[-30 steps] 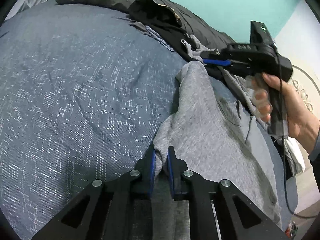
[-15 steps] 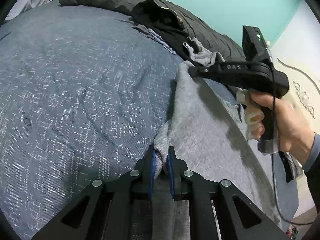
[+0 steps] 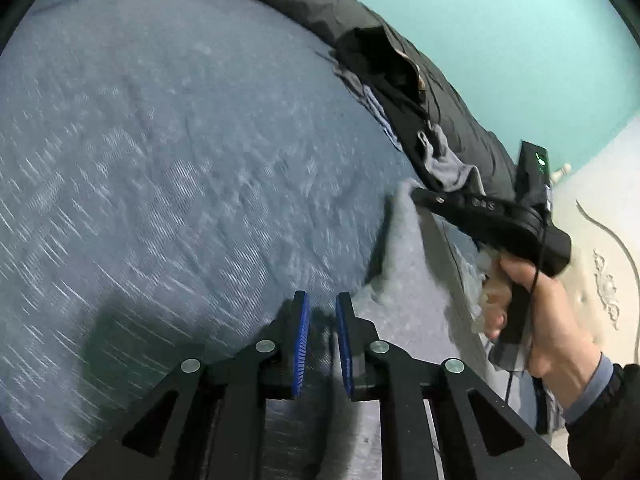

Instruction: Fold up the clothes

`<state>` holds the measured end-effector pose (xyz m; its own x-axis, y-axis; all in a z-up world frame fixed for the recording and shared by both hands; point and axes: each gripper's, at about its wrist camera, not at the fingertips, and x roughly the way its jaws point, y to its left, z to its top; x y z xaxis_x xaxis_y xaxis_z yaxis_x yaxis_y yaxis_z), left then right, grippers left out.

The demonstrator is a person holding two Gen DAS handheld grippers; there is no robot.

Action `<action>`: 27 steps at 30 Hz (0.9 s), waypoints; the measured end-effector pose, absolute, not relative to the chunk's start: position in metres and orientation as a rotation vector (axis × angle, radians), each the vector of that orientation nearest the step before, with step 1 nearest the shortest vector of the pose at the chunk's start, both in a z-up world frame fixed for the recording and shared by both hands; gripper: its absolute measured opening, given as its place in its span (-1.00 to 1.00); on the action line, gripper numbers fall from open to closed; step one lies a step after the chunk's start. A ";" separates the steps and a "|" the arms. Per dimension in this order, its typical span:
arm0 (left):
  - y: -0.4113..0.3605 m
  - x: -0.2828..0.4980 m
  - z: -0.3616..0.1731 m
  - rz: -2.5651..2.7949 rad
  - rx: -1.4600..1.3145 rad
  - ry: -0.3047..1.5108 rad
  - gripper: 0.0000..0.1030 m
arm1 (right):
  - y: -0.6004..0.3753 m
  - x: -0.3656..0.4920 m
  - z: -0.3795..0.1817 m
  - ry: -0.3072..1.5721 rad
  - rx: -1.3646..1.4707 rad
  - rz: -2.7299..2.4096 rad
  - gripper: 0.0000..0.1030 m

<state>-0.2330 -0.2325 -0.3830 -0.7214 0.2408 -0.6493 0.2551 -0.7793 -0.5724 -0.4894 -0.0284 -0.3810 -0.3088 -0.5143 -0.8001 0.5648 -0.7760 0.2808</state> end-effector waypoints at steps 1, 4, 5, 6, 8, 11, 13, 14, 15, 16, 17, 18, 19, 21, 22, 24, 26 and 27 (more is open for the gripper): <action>-0.230 -0.235 -0.381 -2.735 1.176 1.011 -0.69 | -0.028 -0.488 -0.378 0.074 1.249 -2.121 -0.96; -0.219 -0.240 -0.379 -2.789 1.203 0.963 -0.68 | -0.026 -0.487 -0.374 0.091 1.248 -2.139 -0.96; -0.215 -0.242 -0.380 -2.800 1.226 0.945 -0.67 | -0.025 -0.486 -0.372 0.090 1.238 -2.147 -0.95; -0.211 -0.244 -0.382 -2.805 1.251 0.918 -0.67 | -0.025 -0.486 -0.370 0.086 1.235 -2.143 -0.95; -0.204 -0.248 -0.385 -2.813 1.288 0.871 -0.66 | -0.026 -0.486 -0.371 0.090 1.245 -2.120 -0.95; -0.206 -0.250 -0.385 -2.804 1.297 0.853 -0.66 | -0.025 -0.490 -0.368 0.082 1.246 -2.147 -0.93; -0.211 -0.249 -0.384 -2.785 1.299 0.844 -0.66 | -0.018 -0.492 -0.361 0.079 1.246 -2.203 -0.92; -0.214 -0.249 -0.383 -2.776 1.304 0.852 -0.66 | -0.012 -0.490 -0.356 0.072 1.241 -2.230 -0.91; -0.218 -0.249 -0.382 -2.767 1.310 0.860 -0.66 | -0.005 -0.487 -0.351 0.057 1.237 -2.240 -0.91; -0.221 -0.248 -0.380 -2.759 1.312 0.862 -0.66 | 0.004 -0.484 -0.346 0.037 1.232 -2.249 -0.91; -0.224 -0.247 -0.379 -2.751 1.318 0.856 -0.66 | 0.014 -0.480 -0.341 0.019 1.227 -2.256 -0.90; -0.226 -0.245 -0.378 -2.743 1.332 0.852 -0.66 | 0.027 -0.473 -0.335 0.005 1.225 -2.259 -0.89; -0.227 -0.243 -0.377 -2.737 1.346 0.852 -0.66 | 0.040 -0.466 -0.330 -0.009 1.222 -2.262 -0.87; -0.227 -0.237 -0.377 -2.729 1.373 0.873 -0.65 | 0.069 -0.452 -0.318 -0.037 1.223 -2.269 -0.84; -0.227 -0.233 -0.376 -2.729 1.386 0.883 -0.61 | 0.089 -0.442 -0.310 -0.052 1.219 -2.280 -0.79; -0.227 -0.223 -0.376 -2.735 1.413 0.899 -0.54 | 0.123 -0.420 -0.302 -0.049 1.220 -2.309 -0.65; -0.223 -0.216 -0.377 -2.735 1.454 0.898 -0.45 | 0.159 -0.395 -0.299 -0.053 1.234 -2.333 -0.63; -0.221 -0.211 -0.380 -2.730 1.480 0.897 -0.40 | 0.178 -0.382 -0.299 -0.061 1.249 -2.336 -0.63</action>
